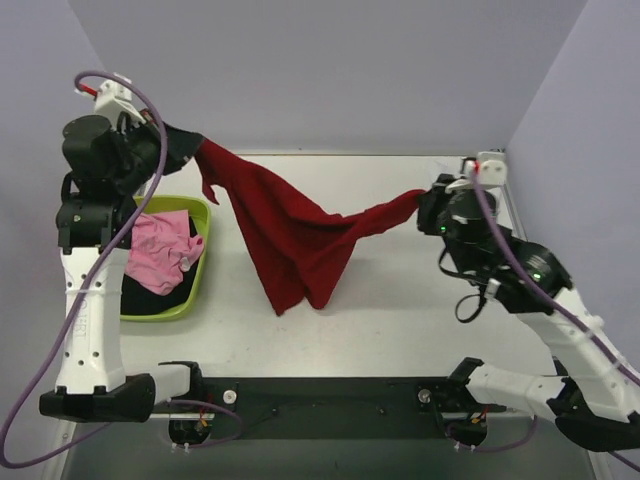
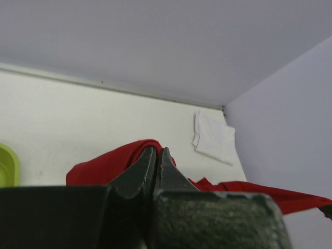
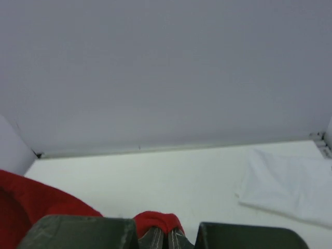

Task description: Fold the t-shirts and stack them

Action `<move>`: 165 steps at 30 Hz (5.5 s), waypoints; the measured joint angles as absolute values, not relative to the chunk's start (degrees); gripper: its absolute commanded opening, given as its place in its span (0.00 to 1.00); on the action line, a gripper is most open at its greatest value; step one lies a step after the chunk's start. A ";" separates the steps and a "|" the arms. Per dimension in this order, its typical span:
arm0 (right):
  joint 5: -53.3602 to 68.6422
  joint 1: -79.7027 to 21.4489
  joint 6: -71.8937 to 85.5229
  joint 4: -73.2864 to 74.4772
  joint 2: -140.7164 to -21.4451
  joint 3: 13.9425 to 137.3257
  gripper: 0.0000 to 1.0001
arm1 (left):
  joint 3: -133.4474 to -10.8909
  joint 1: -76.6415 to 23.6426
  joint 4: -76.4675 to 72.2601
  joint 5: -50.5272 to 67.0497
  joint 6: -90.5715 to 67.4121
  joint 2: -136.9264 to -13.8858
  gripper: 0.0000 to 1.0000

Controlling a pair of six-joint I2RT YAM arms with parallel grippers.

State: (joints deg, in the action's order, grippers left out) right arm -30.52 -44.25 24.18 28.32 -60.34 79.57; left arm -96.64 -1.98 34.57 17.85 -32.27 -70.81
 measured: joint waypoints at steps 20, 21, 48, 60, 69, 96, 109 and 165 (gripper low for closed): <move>-33.69 -44.23 18.04 44.99 -47.90 94.41 0.00 | -105.84 3.55 35.05 17.58 -37.19 -60.93 0.00; -33.65 -44.23 18.04 45.43 -47.24 94.94 0.00 | -106.15 3.53 35.07 17.58 -37.26 -60.99 0.00; -34.79 -43.46 22.94 42.59 -49.21 70.65 0.00 | -104.77 -16.51 19.70 19.79 -32.25 -114.28 0.23; -33.23 -42.68 24.27 36.53 -49.50 62.00 0.00 | -89.14 -27.09 16.34 2.17 -27.18 -100.12 0.95; -30.20 -41.23 24.62 32.51 -49.93 57.52 0.00 | -62.72 -38.79 23.00 -10.15 -38.13 -58.54 0.96; -25.36 -40.53 26.02 29.30 -49.23 52.90 0.00 | -28.05 -54.76 25.45 -18.44 -62.74 -57.56 0.37; -25.32 -40.47 25.93 29.32 -49.28 52.90 0.00 | -28.05 -54.83 20.45 -18.46 -62.28 -62.63 0.36; -25.28 -40.10 15.25 34.04 -57.25 100.29 0.00 | -101.93 -55.90 46.24 -36.12 -24.75 -53.28 0.00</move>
